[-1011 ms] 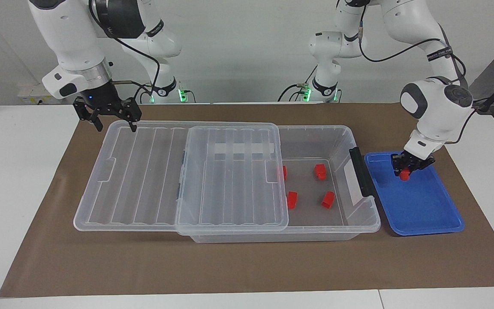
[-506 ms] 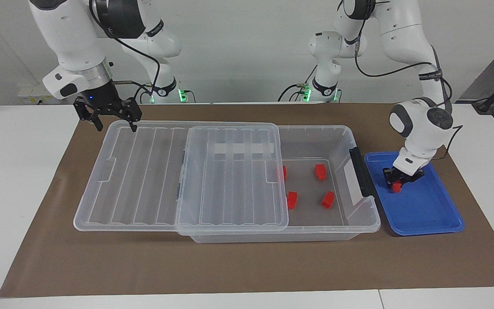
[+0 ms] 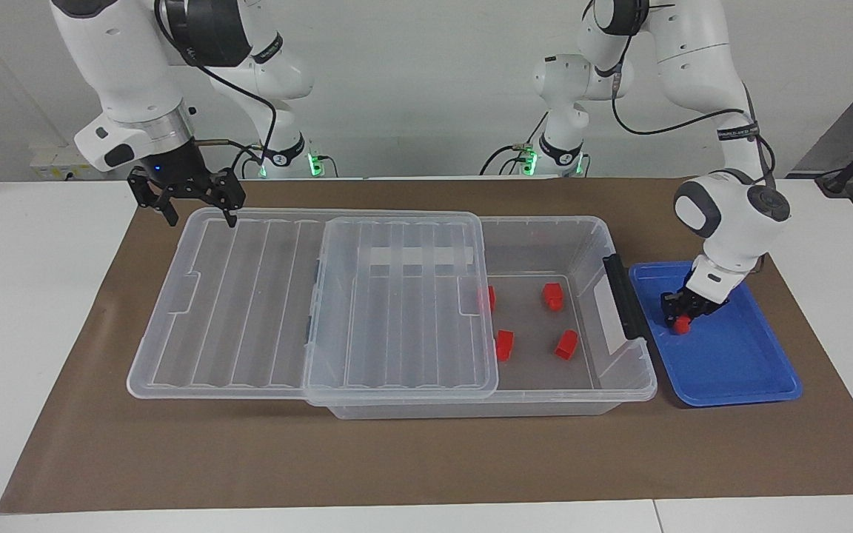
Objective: Place red block in blue tray from box
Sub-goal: 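Lower the red block into the blue tray and open the left gripper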
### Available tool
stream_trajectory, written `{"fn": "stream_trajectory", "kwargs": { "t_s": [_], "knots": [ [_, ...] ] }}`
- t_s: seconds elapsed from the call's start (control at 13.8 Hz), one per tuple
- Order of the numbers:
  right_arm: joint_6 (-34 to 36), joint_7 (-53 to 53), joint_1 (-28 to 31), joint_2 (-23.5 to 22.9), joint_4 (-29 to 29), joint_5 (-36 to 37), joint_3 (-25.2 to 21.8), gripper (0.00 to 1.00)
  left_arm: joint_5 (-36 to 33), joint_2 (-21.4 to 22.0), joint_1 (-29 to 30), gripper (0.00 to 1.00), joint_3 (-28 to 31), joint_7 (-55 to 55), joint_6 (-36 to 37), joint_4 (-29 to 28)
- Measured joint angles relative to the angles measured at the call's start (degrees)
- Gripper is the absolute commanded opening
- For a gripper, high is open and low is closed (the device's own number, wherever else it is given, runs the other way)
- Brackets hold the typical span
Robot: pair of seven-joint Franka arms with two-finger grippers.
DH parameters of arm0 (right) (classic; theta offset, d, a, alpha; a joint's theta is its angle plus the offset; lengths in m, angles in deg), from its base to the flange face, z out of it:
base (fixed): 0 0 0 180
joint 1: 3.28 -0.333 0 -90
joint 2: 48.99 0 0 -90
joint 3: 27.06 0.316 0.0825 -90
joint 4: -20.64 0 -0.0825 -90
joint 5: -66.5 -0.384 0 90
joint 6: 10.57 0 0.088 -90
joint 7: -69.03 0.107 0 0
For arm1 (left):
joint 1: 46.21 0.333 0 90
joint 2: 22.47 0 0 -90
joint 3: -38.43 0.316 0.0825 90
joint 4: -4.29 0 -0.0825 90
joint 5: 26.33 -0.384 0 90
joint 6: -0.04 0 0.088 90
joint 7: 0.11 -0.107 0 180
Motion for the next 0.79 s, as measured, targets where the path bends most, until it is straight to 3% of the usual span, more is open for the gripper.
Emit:
{"fn": "stream_trajectory", "kwargs": {
  "t_s": [0.07,0.14,0.22,0.29,0.58,0.79],
  "knots": [
    [0.0,0.0,0.0,0.0,0.0,0.0,0.0,1.00,0.0,0.1,0.0,0.00,0.0,0.0,-0.4,-0.2],
    [0.0,0.0,0.0,0.0,0.0,0.0,0.0,1.00,0.0,0.1,0.0,0.35,0.0,-0.1,-0.5,-0.3],
    [0.0,0.0,0.0,0.0,0.1,0.0,0.0,1.00,0.0,0.2,-0.1,0.84,0.0,-0.3,-0.6,-0.4],
    [0.0,0.0,0.1,0.0,0.1,0.0,-0.1,1.00,0.0,0.2,-0.1,1.00,0.0,-0.8,-0.7,-0.4],
    [0.0,0.0,0.1,0.1,0.2,0.0,-0.1,1.00,0.1,0.1,-0.1,1.00,0.0,-1.7,1.0,0.3],
    [0.0,0.0,0.5,0.3,0.6,0.0,-0.2,0.99,0.2,0.1,-0.4,1.00,0.9,-1.8,14.4,7.8]
  ]
}}
